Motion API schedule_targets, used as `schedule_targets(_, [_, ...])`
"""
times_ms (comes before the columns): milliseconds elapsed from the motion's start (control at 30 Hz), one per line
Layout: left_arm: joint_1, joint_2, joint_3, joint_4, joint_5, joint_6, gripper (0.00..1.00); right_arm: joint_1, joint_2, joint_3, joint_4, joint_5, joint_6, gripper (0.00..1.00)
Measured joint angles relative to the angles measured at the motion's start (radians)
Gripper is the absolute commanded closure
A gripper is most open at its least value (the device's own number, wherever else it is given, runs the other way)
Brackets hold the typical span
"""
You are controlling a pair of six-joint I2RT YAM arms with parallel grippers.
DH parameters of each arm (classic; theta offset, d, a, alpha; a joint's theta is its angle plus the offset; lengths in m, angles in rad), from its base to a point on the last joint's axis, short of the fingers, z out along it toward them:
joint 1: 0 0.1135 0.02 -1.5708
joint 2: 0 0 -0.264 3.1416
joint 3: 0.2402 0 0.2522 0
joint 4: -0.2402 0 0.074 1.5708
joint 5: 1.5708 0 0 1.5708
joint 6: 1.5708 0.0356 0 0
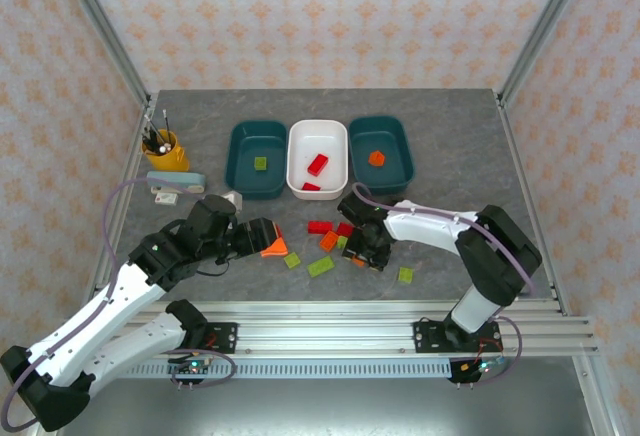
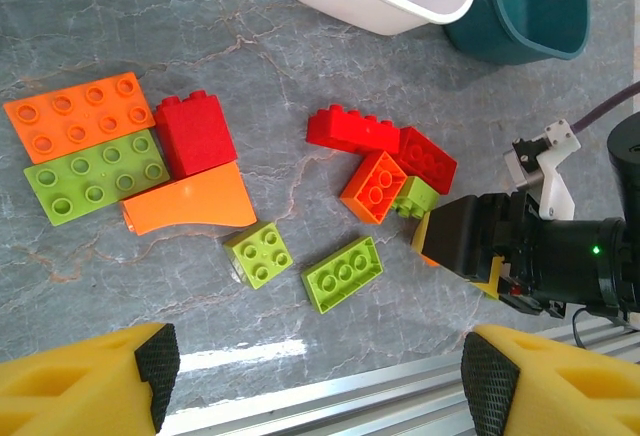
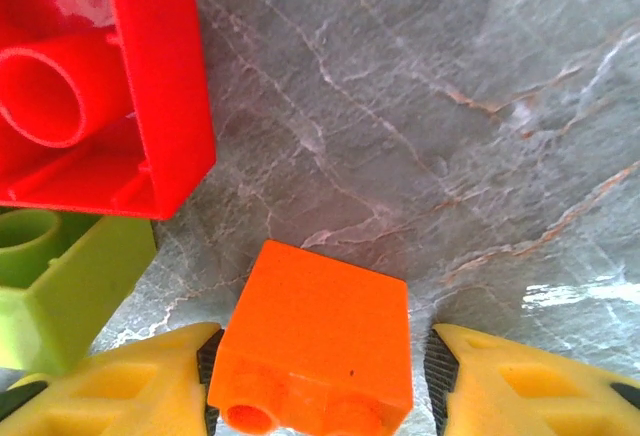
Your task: Sort the legos into containers by color
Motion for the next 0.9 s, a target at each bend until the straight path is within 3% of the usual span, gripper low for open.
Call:
schedule_targets(300, [-0.004, 0.002, 0.0, 0.001, 0.0, -0.008, 0.22, 0.0, 0.012, 0.019, -0.045, 0.028, -0.027, 0.81])
schedule_targets(500, [-0.006, 0.069, 0.014, 0.03, 0.026, -0.016, 0.22, -0.017, -0.045, 0.125, -0.13, 0.132, -0.112, 0.84])
schedule_targets(700, [-0.006, 0.293, 0.199, 0.082, 0.044, -0.011, 0.22, -0.211, -0.111, 0.349, -0.183, 0.18, -0.256, 0.85])
schedule_targets(900, [-0.006, 0.536, 0.435, 0.133, 0.045, 0.012, 0.22, -0.37, 0.144, 0.62, -0.204, 0.141, -0.402, 0.85])
